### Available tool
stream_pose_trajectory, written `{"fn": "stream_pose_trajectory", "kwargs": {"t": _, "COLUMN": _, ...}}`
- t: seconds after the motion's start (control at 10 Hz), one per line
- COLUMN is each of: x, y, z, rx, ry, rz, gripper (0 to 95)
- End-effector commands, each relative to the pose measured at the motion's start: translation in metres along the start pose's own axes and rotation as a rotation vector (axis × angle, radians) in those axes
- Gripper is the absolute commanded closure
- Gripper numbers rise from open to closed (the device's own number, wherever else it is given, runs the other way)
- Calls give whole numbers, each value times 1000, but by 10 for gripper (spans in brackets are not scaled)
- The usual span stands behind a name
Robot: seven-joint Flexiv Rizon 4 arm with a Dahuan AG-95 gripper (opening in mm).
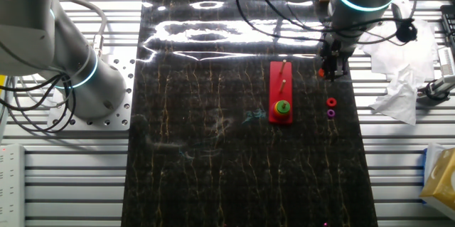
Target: Take out one Hanoi block and throw it aside
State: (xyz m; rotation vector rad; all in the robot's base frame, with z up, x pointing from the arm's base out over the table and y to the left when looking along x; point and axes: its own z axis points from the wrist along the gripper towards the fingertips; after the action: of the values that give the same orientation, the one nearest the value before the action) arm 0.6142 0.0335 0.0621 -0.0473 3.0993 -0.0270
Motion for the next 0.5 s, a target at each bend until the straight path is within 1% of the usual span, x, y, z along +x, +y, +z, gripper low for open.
{"fn": "stream_pose_trajectory", "kwargs": {"t": 0.1, "x": 0, "y": 0, "z": 1, "rx": -2, "ry": -5, "rz": -24, "gripper": 950}}
{"fn": "stream_pose_trajectory", "kwargs": {"t": 0.5, "x": 0, "y": -1, "z": 0, "rx": -1, "ry": -7, "rz": -34, "gripper": 950}}
